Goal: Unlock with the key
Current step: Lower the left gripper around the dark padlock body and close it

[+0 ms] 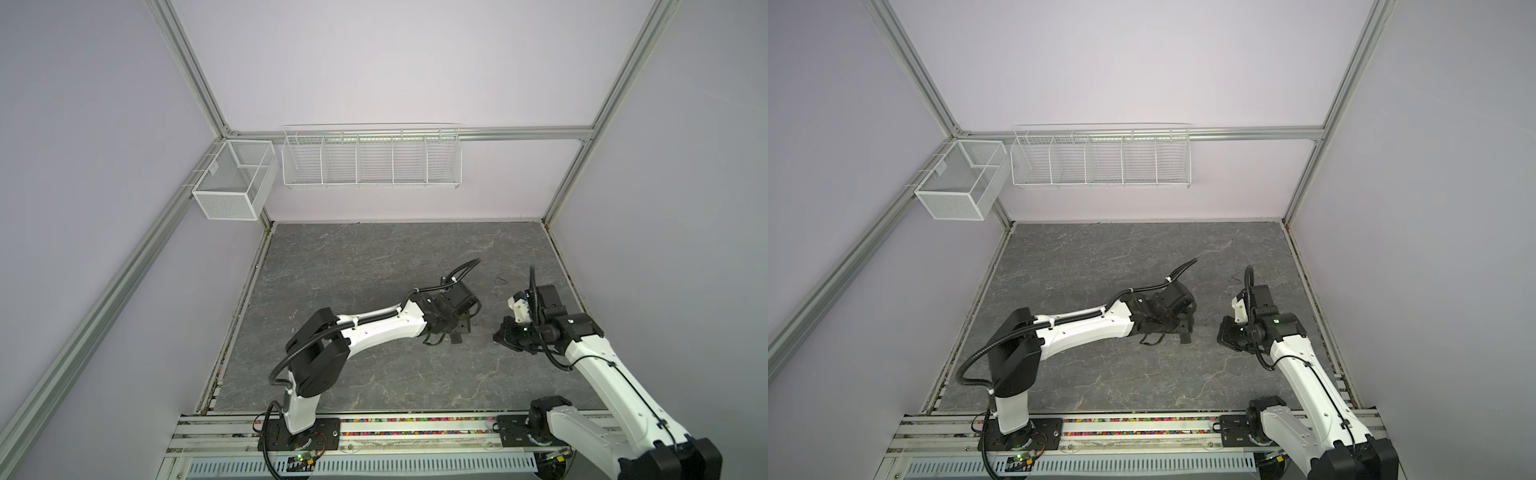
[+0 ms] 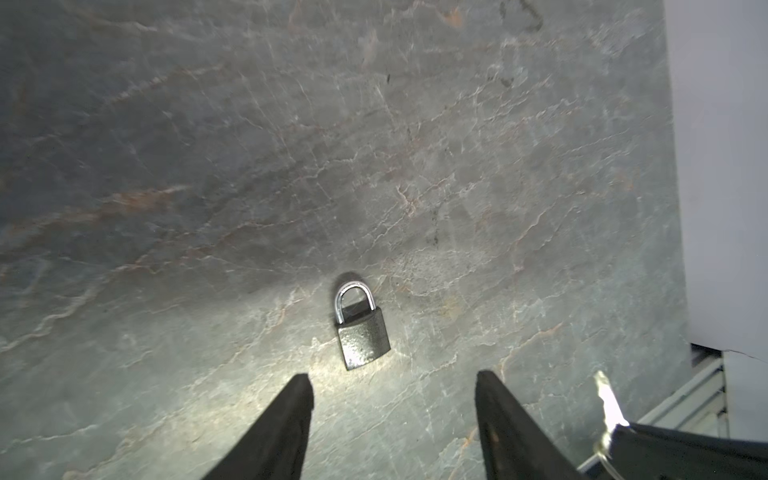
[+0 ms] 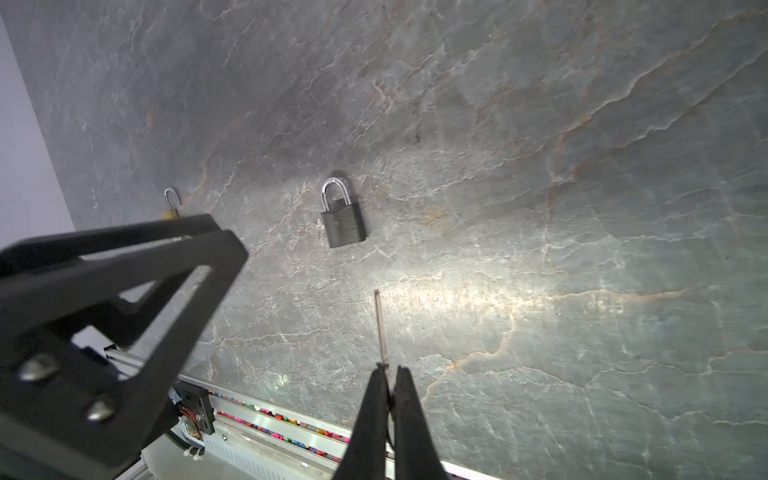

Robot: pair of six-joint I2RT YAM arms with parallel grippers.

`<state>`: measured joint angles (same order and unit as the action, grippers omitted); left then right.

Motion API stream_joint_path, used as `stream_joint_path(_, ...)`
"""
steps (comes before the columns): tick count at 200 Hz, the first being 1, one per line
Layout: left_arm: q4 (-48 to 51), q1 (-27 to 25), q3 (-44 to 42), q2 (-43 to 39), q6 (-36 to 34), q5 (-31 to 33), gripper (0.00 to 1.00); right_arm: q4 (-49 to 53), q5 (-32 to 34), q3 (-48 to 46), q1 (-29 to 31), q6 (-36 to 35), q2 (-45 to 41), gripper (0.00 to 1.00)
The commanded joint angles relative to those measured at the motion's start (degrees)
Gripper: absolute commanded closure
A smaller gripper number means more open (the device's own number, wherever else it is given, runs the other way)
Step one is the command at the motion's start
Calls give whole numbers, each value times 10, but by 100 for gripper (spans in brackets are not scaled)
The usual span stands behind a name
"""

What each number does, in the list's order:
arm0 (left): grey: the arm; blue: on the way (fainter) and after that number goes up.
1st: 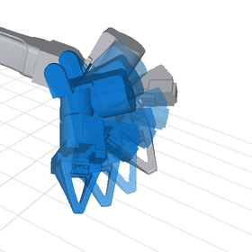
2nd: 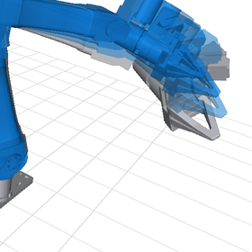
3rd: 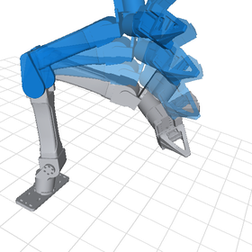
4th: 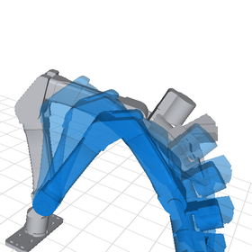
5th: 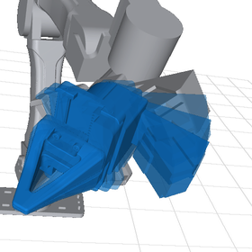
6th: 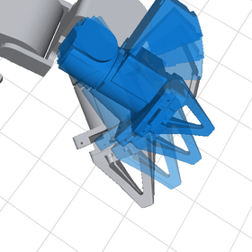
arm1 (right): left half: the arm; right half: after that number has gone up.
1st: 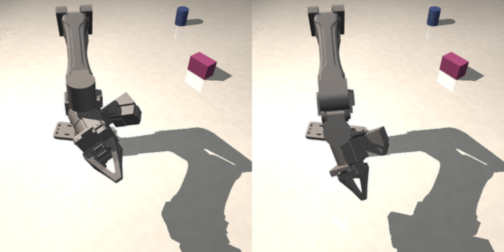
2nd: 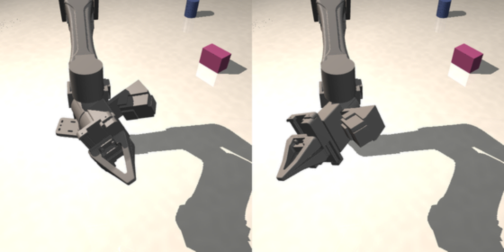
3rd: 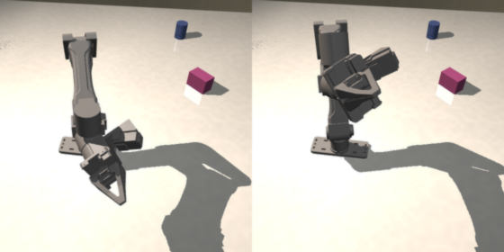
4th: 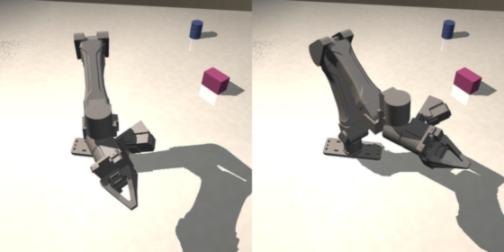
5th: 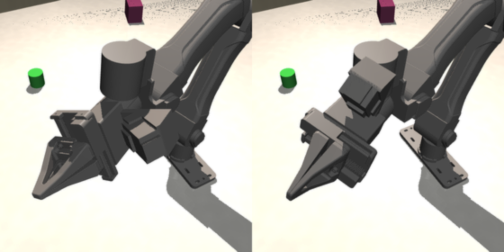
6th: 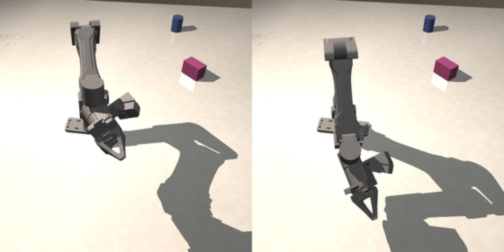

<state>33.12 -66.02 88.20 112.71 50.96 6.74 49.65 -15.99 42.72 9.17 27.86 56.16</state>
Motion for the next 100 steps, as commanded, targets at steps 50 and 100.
stream_joint_path(50, 152, -38, 120, 112, 33, 66, 36, -36, -56, -28, -58, -19, 22, 93)
stream_joint_path(100, 170, -41, 147, 153, 45, 70, 37, -48, -78, -35, -76, -21, 20, 93)
